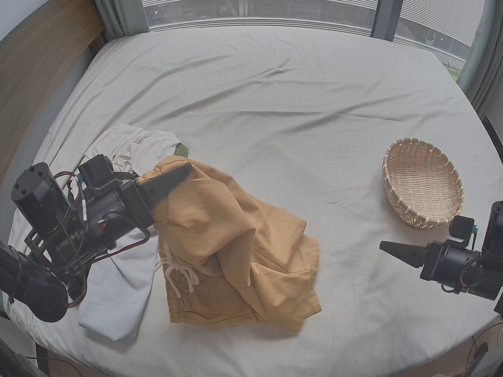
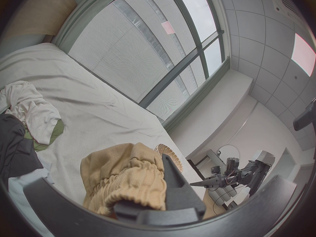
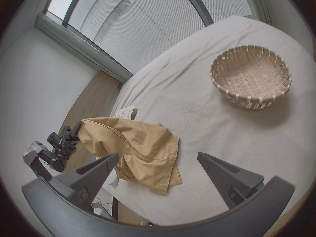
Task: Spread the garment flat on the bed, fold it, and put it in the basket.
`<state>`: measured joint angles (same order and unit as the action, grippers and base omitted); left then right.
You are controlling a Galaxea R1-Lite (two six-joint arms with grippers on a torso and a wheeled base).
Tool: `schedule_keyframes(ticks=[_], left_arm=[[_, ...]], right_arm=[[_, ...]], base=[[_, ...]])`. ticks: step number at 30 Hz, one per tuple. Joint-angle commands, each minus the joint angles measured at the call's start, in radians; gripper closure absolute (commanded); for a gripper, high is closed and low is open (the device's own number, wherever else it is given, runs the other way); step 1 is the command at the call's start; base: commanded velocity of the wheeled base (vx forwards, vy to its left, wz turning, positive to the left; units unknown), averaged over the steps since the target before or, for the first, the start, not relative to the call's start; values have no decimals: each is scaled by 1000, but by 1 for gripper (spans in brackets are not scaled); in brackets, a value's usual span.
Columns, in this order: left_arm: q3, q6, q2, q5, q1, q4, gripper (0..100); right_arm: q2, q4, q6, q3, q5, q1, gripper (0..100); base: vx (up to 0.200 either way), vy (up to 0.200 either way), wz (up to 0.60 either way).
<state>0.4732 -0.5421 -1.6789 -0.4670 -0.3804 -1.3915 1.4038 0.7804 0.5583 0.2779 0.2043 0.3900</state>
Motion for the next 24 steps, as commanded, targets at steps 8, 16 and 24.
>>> schedule_keyframes(ticks=[8, 16, 24], left_arm=[[-8, 1, 2, -1, 12, -8, 100], [-8, 4, 4, -1, 18, -18, 100], [-8, 18, 1, -1, 20, -18, 100]], right_arm=[[385, 264, 86, -14, 0, 72, 0], [486, 339, 101, -11, 0, 87, 0], [612, 468, 158, -5, 0, 102, 0]], base=[[0, 0, 0], [0, 0, 0], [0, 0, 0]])
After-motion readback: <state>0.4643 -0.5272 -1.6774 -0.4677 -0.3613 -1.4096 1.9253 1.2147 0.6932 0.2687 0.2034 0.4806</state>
